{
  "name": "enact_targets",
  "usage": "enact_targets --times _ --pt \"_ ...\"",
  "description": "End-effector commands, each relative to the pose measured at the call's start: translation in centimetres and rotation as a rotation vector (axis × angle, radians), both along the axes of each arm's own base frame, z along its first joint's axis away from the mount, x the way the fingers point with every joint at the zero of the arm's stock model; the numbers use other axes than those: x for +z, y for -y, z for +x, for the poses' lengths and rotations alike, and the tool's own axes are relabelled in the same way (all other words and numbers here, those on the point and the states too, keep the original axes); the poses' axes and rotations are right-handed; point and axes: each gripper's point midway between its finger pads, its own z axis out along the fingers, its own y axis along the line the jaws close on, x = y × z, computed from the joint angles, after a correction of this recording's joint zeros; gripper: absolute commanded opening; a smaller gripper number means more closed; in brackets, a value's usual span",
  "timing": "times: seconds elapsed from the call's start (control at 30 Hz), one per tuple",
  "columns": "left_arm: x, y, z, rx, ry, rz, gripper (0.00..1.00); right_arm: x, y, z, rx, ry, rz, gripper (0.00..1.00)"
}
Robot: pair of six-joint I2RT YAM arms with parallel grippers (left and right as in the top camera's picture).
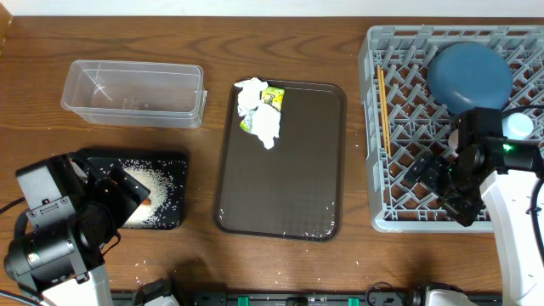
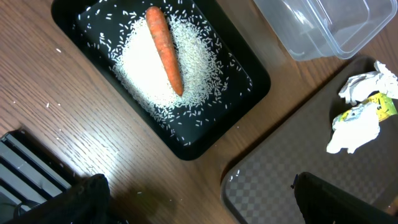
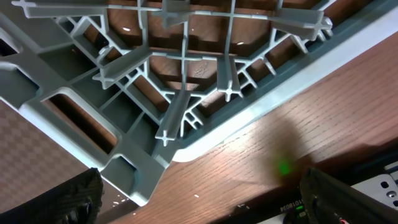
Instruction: Sort waste into correct bins and load items into the dishwasher rack
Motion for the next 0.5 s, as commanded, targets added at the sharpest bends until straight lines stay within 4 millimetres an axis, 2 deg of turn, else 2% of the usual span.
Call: enact_targets --times 0.0,0.13,0.33,0.4,0.47 --pt "0.0 -0.2 -0.2 0.001 -0.007 0.014 0.97 0.1 -0.1 0.0 -0.023 0.007 0.012 0.99" --pt "0.0 -0.2 -0.1 0.000 -0.004 0.014 0.97 0.1 -0.1 0.0 -0.023 0.007 0.012 0.99" --pt "1.3 -1.0 1.9 0.006 0.091 0.045 0.97 0.1 -0.1 0.0 -0.023 0.007 0.012 0.99" --pt "1.2 0.1 2.0 0.021 0.104 -0.033 0.97 0.1 -0.1 0.0 -0.023 0.007 0.012 0.99" --pt "0.6 2.4 1.2 -0.027 0.075 -0.152 0.97 0.1 -0.1 0.0 -0.023 0.007 0.012 0.99"
